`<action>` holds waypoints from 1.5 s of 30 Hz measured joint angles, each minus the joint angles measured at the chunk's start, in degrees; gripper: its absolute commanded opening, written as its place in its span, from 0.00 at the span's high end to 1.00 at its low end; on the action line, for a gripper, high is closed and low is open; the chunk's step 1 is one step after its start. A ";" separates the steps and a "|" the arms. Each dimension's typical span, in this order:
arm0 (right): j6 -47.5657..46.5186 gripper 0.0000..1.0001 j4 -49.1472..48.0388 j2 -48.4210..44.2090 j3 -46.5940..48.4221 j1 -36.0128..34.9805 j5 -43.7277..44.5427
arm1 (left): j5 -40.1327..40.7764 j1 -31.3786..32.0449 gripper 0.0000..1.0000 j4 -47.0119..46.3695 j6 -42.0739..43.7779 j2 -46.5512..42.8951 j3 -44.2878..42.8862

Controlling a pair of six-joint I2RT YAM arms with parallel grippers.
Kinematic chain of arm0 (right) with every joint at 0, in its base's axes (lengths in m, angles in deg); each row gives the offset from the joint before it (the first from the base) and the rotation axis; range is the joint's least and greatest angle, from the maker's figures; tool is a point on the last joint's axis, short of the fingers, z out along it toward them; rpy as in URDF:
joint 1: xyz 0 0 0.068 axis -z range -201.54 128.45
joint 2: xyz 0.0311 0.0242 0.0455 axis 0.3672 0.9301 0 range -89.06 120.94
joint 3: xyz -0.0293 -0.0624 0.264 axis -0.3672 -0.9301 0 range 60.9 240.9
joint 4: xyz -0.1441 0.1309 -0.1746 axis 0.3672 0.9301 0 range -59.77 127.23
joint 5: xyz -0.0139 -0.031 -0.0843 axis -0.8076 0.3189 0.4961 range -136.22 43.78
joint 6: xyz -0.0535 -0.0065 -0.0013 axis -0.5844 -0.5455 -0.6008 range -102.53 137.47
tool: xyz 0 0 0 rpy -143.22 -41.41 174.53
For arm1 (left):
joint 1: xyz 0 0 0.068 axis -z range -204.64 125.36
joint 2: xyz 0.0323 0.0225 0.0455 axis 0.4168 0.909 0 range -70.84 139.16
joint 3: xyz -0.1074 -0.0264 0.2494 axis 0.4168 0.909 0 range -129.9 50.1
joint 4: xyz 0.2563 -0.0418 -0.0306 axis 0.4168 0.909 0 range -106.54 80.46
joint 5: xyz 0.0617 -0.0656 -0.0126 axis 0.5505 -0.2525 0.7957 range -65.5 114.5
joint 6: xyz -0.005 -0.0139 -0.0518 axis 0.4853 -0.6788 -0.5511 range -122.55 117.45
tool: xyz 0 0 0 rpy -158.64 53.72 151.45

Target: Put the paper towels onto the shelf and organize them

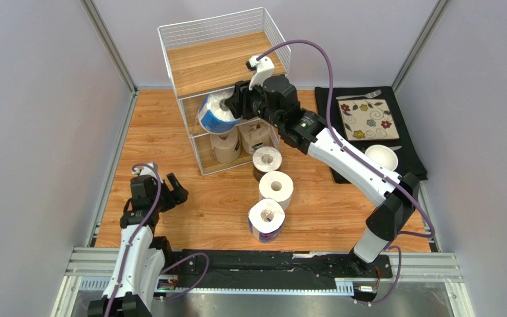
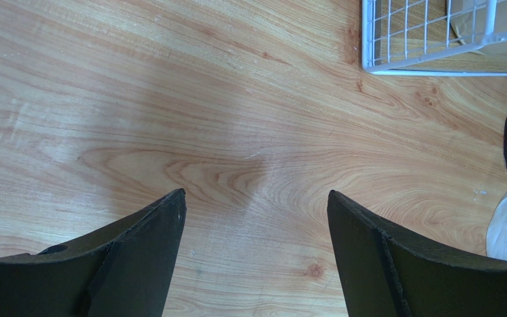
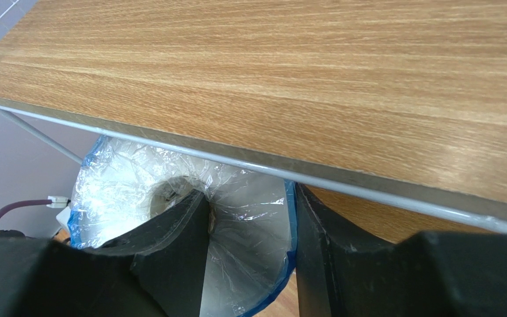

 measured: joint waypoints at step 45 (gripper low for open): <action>-2.38 0.32 -7.85 4.00 1.81 -3.93 10.67 | 0.61 0.00 0.13 0.09 -0.02 -0.22 0.00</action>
